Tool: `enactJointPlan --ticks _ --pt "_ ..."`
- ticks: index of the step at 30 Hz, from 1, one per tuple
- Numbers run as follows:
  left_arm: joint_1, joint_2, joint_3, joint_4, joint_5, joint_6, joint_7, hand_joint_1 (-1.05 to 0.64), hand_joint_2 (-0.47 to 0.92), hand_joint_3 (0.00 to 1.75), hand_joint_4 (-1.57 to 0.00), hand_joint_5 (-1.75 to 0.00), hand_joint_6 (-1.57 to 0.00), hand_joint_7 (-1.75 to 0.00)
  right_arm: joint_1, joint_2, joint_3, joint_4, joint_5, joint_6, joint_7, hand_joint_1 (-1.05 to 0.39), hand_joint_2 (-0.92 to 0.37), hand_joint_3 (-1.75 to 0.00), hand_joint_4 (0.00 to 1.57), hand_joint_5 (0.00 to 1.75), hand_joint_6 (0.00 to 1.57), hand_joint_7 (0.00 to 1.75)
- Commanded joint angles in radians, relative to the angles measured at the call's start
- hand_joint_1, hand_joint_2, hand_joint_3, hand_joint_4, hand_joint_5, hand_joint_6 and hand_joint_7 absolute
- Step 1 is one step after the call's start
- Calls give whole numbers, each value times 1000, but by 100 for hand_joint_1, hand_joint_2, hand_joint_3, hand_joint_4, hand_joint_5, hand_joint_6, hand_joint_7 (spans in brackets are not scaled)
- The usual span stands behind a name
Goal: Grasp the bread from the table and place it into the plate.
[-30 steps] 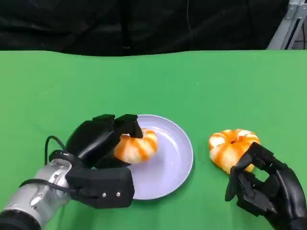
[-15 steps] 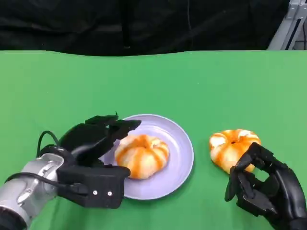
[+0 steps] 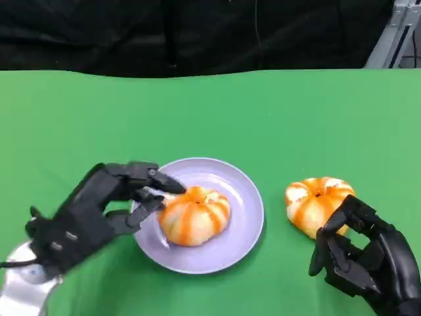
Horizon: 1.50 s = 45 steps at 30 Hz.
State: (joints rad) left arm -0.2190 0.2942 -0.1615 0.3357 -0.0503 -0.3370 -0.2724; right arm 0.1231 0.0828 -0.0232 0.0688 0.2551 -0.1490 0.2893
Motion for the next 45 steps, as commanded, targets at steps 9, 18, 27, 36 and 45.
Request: enactJointPlan --ticks 9,18,27,36,45 --pt "263 1 212 -334 -524 525 -291 6 71 119 -90 -175 -71 -175 5 -10 -14 -14 17 12 -5 -13 -67 -96 82 175 64 165" --pt "292 -13 252 -375 -543 596 -308 6 70 122 -91 -175 -72 -175 7 -11 -12 -20 16 19 -8 -14 -66 -97 83 175 66 163" --pt "379 -24 301 -389 -577 624 -346 -1 65 135 -94 -175 -75 -175 6 -22 -15 -20 16 21 -1 -14 -68 -96 81 175 63 165" --pt "378 -31 305 -382 -576 641 -360 0 65 135 -95 -175 -75 -175 8 -22 -14 -23 14 19 -1 -14 -68 -96 81 175 63 166" --pt "372 -33 301 -377 -551 634 -357 0 65 134 -94 -175 -74 -175 9 -24 -13 -24 17 23 4 -14 -67 -96 81 175 63 166"
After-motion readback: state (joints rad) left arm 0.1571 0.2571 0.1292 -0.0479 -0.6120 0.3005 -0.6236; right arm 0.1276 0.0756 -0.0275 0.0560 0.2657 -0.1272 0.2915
